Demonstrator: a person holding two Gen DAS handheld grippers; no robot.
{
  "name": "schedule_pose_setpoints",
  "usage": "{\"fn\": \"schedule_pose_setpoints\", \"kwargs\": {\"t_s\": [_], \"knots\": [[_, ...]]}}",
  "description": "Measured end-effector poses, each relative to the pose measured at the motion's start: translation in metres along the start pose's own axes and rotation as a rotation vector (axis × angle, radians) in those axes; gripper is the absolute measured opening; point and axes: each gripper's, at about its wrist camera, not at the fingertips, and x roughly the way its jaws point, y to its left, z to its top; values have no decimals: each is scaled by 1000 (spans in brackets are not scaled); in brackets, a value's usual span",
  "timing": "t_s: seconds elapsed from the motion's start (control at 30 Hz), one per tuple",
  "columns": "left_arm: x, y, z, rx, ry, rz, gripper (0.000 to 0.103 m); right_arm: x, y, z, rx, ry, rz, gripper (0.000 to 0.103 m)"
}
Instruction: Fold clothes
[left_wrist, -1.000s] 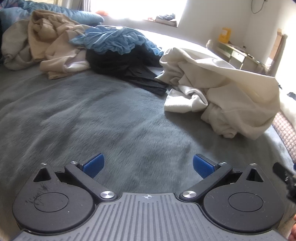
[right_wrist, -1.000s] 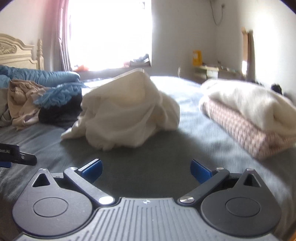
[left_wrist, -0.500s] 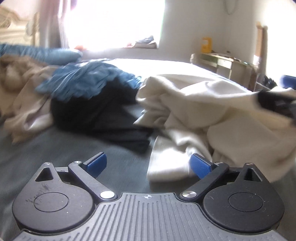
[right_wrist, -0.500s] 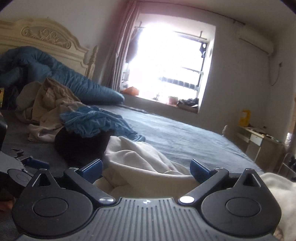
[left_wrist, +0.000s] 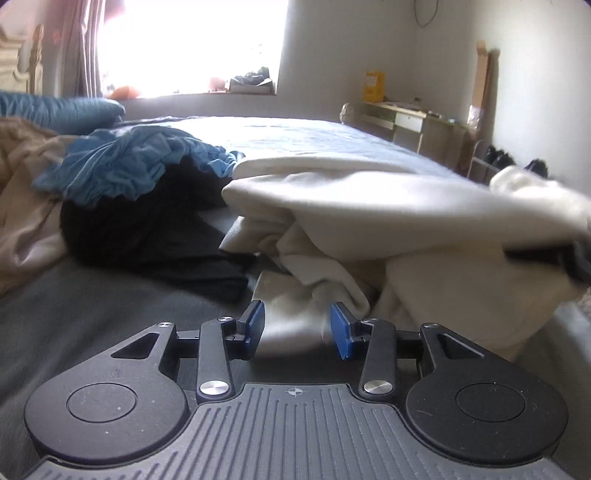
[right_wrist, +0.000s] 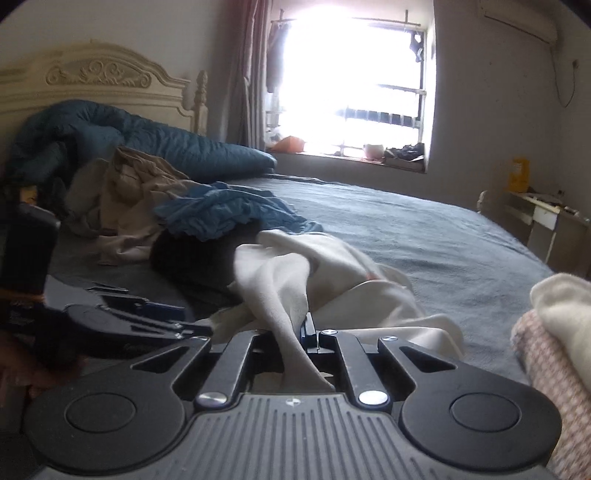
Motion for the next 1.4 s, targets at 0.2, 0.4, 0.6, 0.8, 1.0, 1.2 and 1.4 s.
{"fn": "schedule_pose_setpoints", "kwargs": {"t_s": [0.2, 0.4, 0.6, 0.8, 1.0, 1.2, 1.4], "knots": [[-58, 27, -4, -77, -42, 49, 43, -50, 28, -36, 80, 50, 172, 7], [-90, 18, 3, -33, -88, 89, 52, -65, 73, -71, 110, 114, 359, 7], [-55, -33, -6, 130, 35, -39, 62, -70, 76, -84, 119, 208, 368, 30], [-21, -53, -31, 197, 149, -68, 63, -106, 13, -82, 291, 116, 367, 68], [-20, -49, -41, 159, 199, -48, 65, -85, -87, -77, 663, 2, 108, 79], [-23, -52, -45, 188, 230, 1, 67, 1, -148, -101, 970, 86, 52, 62], [-21, -58, -49, 199, 230, 26, 68, 31, -148, -88, 939, 69, 21, 45]]}}
